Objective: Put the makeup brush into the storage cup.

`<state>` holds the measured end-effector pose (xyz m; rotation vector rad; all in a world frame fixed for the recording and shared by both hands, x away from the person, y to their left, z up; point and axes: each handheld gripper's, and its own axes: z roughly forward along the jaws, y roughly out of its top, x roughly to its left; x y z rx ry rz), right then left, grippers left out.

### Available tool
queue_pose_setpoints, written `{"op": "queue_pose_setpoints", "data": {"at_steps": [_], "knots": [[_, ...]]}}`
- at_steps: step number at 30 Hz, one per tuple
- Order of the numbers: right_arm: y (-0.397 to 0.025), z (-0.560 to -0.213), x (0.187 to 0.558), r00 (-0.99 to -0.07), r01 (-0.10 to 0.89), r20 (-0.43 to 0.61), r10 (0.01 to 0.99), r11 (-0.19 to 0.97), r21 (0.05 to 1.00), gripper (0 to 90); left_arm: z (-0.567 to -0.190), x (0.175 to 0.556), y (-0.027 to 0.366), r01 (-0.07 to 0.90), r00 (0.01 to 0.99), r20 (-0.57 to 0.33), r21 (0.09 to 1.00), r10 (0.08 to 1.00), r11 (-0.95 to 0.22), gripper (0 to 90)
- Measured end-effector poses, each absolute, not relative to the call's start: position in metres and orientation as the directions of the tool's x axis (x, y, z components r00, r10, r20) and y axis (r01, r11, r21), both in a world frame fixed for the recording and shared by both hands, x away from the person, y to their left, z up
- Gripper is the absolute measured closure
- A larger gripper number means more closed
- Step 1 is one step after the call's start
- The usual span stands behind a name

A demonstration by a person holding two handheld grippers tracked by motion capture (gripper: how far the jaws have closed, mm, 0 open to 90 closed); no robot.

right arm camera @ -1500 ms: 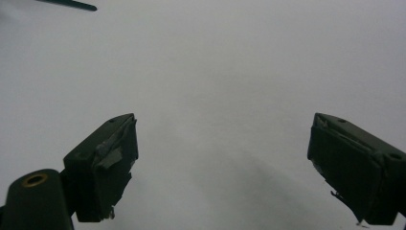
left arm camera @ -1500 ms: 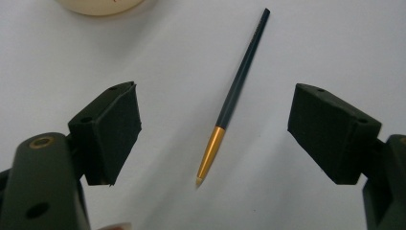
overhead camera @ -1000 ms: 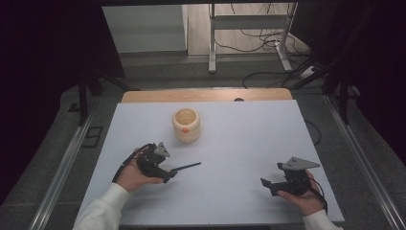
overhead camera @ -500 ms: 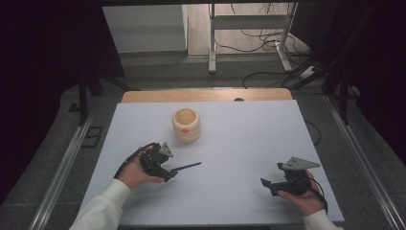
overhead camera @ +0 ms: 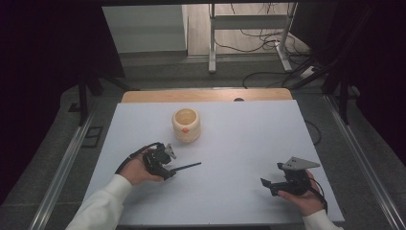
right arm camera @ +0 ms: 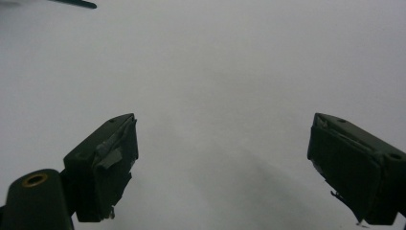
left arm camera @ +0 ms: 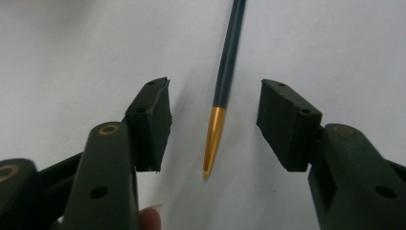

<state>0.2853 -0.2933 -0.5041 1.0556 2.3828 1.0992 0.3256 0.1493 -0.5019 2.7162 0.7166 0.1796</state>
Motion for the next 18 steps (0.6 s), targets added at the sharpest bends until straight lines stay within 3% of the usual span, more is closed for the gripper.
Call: {"op": "queue_pose_setpoints", "data": {"at_steps": [18], "knots": [[-0.2928,-0.5044,0.2855,-0.681,0.495,0.023,0.732,0.436,0.752,11.0,-0.5100,0.3356,0.1494,0.480,0.871,-0.062,0.315,0.487,-0.819,70.6]]}}
